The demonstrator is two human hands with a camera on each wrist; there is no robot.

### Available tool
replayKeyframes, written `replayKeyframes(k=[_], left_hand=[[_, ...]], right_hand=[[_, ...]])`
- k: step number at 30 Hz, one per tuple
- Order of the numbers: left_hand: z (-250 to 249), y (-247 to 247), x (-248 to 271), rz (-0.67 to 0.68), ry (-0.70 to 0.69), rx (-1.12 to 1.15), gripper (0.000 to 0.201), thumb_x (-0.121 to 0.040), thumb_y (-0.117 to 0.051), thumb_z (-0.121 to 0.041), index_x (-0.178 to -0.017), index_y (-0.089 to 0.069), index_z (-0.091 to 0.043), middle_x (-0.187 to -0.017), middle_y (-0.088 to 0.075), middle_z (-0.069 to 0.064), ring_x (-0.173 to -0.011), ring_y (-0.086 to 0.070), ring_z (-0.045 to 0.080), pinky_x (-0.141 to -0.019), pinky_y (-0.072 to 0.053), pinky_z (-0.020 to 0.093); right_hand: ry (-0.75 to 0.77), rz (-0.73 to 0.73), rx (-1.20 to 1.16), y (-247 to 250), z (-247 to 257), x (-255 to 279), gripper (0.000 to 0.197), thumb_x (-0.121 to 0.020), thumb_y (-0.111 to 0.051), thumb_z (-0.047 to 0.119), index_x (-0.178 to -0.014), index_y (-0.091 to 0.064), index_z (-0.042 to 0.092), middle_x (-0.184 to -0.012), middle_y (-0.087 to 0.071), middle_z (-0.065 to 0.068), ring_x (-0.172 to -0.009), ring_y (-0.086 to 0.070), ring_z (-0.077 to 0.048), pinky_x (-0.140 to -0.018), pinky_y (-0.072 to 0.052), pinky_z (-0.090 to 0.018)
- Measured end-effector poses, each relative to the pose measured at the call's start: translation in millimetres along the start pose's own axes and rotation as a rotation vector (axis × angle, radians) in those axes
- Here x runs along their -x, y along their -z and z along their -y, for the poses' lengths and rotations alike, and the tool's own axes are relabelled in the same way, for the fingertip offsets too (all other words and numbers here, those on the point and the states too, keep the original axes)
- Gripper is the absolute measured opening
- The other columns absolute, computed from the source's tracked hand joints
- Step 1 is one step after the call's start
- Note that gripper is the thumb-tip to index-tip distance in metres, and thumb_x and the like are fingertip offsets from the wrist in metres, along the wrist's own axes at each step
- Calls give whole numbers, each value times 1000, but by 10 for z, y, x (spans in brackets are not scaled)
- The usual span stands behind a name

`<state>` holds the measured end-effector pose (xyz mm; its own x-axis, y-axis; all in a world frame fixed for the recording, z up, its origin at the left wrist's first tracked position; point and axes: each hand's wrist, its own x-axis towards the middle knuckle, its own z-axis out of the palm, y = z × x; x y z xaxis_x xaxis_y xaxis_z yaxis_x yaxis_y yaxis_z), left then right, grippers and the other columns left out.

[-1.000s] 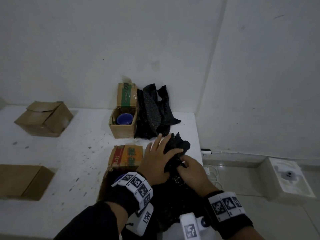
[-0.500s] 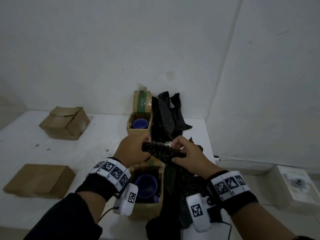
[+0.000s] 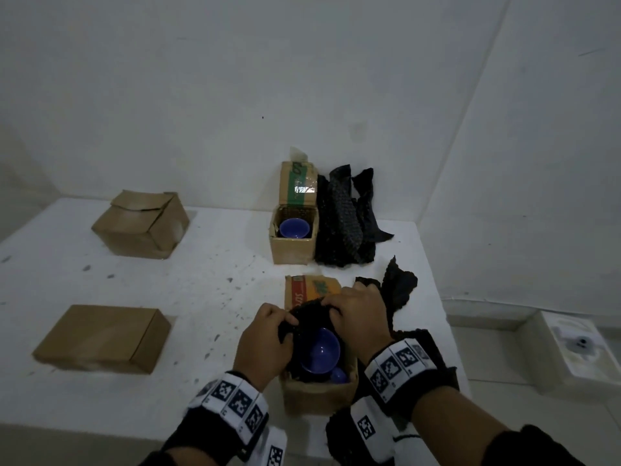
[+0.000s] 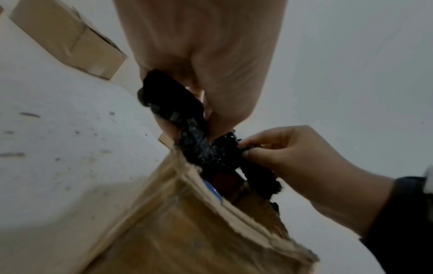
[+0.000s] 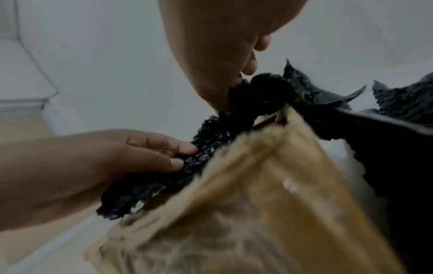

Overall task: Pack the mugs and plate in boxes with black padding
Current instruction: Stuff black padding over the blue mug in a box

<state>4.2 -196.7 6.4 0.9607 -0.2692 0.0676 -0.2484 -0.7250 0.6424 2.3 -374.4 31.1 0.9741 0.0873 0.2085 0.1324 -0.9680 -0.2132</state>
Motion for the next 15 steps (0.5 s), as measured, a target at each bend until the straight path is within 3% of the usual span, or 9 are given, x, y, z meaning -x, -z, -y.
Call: replayKeyframes(k=[4,7,9,11,13,15], left_hand=[[54,-103,65,-26,59,-47,27,-86,-60,-25,-113,-60,-24,-116,-50,-6,-97,-59,13,-72,-43,16],[77,-107,89,-72,14,24,35,-86,-58,-20,-120,-55,-28,-120,-52,-9,-106,-53,10,-80,-42,17],[101,-122,101,-58,-19,162,45,-87,-55,-12,-127,-47,-31,-124,-49,-14,-112,-47,5,-91,-42,20],[112,-143,116,-1,6,315,51,-91,-50,-9,-132,-37,-38,-127,-46,-18,-117,-43,1,-98,-41,22],[119,-177,135,57,63,504,50,-95,-45,-9,-129,-33,-44,-130,-45,-19,-121,-42,-1,-100,-37,18],[118,-217,147,82,130,680,42,-99,-40,-15,-128,-35,-44,-132,-45,-20,-124,-40,-1,-101,-33,15]], right_hand=[[86,117,148,-251,120,84,29,-48,-86,26,-73,-73,21,-65,-60,1,-59,-58,-19,-51,-46,-25],[89,152,173,-415,128,216,40,-58,-80,27,-94,-73,12,-76,-61,-3,-65,-59,-20,-56,-50,-27],[87,221,181,-426,131,274,46,-74,-64,27,-115,-64,5,-92,-62,-9,-77,-59,-25,-67,-52,-33],[82,332,178,-406,129,289,51,-89,-46,24,-134,-44,1,-113,-54,-15,-96,-53,-30,-87,-45,-39],[90,418,187,-363,154,271,50,-93,-40,26,-136,-35,1,-120,-48,-16,-105,-47,-31,-98,-35,-41],[72,485,215,-337,199,224,44,-93,-41,28,-129,-39,4,-120,-47,-16,-106,-46,-31,-104,-31,-44]])
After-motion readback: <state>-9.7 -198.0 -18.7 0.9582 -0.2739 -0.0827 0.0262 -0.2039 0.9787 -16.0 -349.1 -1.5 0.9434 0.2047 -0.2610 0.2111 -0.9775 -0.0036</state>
